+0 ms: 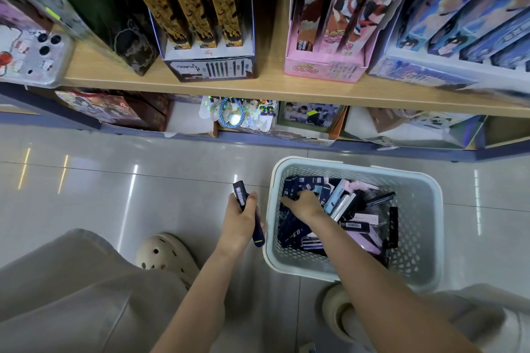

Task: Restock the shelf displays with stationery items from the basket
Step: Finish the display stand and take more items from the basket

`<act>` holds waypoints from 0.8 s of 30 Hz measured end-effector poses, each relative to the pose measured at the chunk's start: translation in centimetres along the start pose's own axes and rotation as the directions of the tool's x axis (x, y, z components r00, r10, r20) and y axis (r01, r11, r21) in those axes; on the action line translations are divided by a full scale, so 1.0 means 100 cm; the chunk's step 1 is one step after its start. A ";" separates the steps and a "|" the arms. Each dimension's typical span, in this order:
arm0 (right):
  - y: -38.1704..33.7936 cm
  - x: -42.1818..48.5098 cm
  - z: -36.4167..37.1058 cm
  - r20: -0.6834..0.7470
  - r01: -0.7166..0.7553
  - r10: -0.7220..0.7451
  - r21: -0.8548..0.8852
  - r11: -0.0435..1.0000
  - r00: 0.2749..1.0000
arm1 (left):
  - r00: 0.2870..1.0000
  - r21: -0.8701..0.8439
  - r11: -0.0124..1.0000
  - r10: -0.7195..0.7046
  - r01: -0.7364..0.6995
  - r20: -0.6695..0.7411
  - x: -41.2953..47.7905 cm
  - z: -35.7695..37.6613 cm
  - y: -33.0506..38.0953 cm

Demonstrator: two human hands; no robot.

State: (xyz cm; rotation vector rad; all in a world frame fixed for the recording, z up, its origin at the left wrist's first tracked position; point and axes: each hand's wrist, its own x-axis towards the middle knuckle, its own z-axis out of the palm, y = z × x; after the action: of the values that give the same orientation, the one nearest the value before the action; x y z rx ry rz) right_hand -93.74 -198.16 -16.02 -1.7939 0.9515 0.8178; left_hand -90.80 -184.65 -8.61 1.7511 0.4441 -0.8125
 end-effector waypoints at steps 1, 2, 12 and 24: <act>0.000 0.001 0.003 -0.011 -0.012 0.013 0.011 1.000 1.000 | 1.000 0.009 1.000 0.002 -0.002 0.005 0.000 0.001 -0.001; 0.001 0.001 0.006 -0.031 -0.017 0.018 0.019 1.000 0.999 | 1.000 0.016 1.000 0.000 0.000 0.011 0.000 0.002 -0.002; 0.016 -0.028 -0.006 -0.092 0.150 -0.139 0.123 0.981 0.986 | 0.997 0.014 0.998 -0.061 0.062 -0.054 -0.005 0.001 0.002; -0.002 -0.103 -0.038 0.020 0.507 -0.518 0.174 0.844 0.855 | 0.979 -0.119 0.989 0.103 -0.083 0.176 -0.047 0.022 0.046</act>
State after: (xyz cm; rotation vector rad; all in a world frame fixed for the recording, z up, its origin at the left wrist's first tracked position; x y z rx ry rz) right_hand -97.98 -198.97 -5.96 -1.7467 0.4358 0.4372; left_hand -91.76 -187.79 -2.51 1.5670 0.2773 -0.8557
